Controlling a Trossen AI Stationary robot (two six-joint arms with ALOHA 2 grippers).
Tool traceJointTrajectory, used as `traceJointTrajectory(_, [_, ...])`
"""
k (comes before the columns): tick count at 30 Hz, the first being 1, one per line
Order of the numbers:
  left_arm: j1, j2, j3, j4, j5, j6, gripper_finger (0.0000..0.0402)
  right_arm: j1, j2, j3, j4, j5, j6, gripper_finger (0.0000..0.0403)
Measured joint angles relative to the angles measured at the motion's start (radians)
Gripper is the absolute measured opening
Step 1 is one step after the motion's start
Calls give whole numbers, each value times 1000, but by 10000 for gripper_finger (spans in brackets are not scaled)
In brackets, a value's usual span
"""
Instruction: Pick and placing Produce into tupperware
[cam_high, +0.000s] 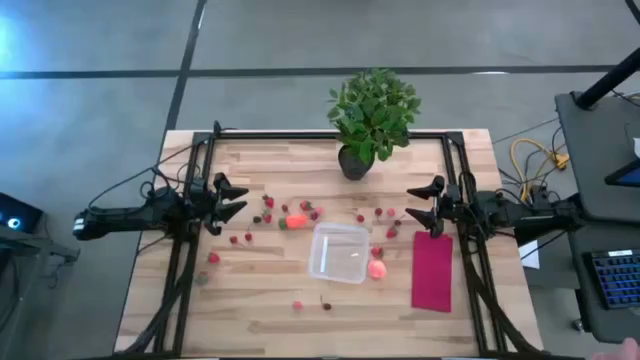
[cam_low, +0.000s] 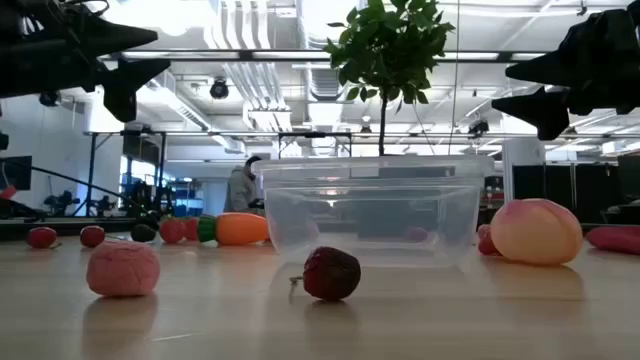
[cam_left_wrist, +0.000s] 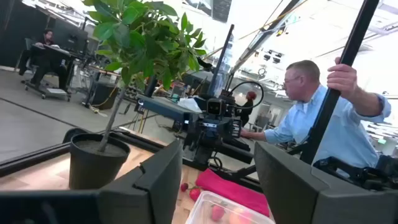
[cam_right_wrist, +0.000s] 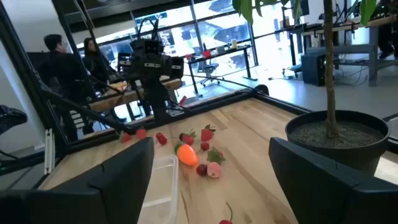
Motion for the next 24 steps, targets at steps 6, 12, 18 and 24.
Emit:
traceJointTrajectory(6, [0, 0, 0, 0, 0, 0, 187, 0, 0, 0, 0, 0, 0, 306])
traceJointTrajectory(12, [0, 0, 0, 0, 0, 0, 187, 0, 0, 0, 0, 0, 0, 310])
traceJointTrajectory(18, [0, 0, 0, 0, 0, 0, 187, 0, 0, 0, 0, 0, 0, 307])
traceJointTrajectory(24, [0, 0, 0, 0, 0, 0, 187, 0, 0, 0, 0, 0, 0, 309])
